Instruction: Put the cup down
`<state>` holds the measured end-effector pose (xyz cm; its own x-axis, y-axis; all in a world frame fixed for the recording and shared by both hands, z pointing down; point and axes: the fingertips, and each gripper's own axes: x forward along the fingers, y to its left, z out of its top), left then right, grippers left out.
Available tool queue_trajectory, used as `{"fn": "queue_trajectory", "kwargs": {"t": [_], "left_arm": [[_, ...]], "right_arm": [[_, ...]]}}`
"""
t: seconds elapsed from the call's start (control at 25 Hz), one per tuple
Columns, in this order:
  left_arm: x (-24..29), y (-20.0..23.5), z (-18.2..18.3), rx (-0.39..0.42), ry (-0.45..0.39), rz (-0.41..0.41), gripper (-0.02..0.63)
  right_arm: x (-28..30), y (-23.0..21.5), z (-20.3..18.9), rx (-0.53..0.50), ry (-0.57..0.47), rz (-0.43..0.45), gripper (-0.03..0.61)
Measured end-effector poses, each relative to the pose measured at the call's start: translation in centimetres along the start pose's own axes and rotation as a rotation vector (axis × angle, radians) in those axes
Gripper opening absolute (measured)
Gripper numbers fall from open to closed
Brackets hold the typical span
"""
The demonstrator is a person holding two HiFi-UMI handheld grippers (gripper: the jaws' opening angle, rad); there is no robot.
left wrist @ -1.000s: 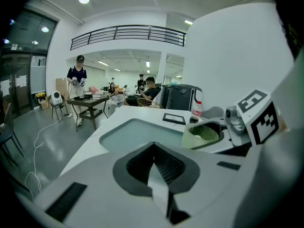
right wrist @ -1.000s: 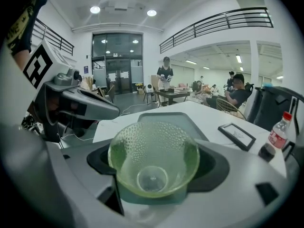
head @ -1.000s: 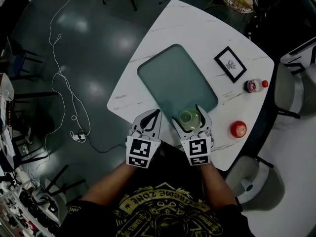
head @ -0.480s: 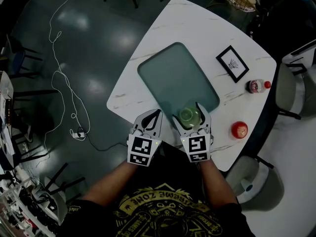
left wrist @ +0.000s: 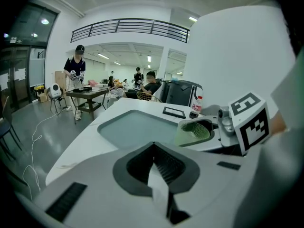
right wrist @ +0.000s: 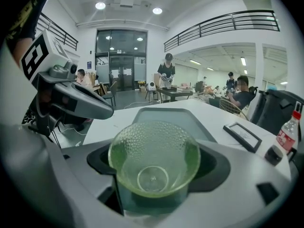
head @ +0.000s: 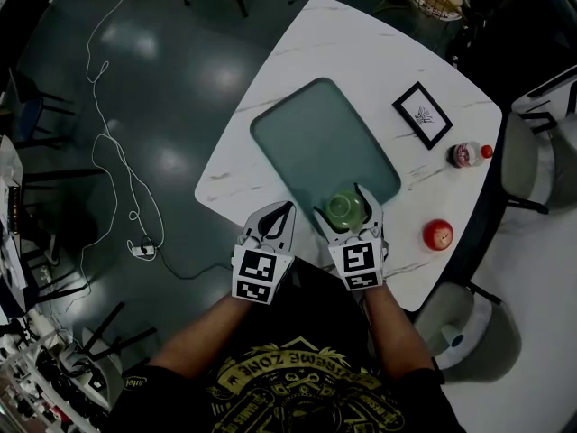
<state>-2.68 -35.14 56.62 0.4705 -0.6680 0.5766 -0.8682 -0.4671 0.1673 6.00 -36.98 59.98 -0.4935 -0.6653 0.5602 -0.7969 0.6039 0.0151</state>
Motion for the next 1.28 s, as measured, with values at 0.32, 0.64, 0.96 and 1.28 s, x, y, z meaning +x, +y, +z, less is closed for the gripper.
{"fn": "queue_trajectory", "kwargs": {"t": [0.32,0.64,0.96,1.28], "left_arm": [[-0.5,-0.1,0.0,0.006,-0.005,-0.015,0.011],[-1.4,-0.2,0.5,0.015,-0.029,-0.026,0.011],[-4.0,-0.9,2.1,0.023,-0.1,-0.051,0.011],[-9.6,-3.0,3.0,0.016,-0.182,-0.124,0.011]], "right_arm": [[-0.1,0.0,-0.2,0.029,-0.018,0.008,0.402],[-0.6,0.3,-0.5,0.056,-0.001,0.011,0.449],[-4.5,0.3,0.5,0.083,-0.025,-0.089,0.451],[-12.1,3.0,4.7,0.117,-0.122,-0.226,0.43]]}}
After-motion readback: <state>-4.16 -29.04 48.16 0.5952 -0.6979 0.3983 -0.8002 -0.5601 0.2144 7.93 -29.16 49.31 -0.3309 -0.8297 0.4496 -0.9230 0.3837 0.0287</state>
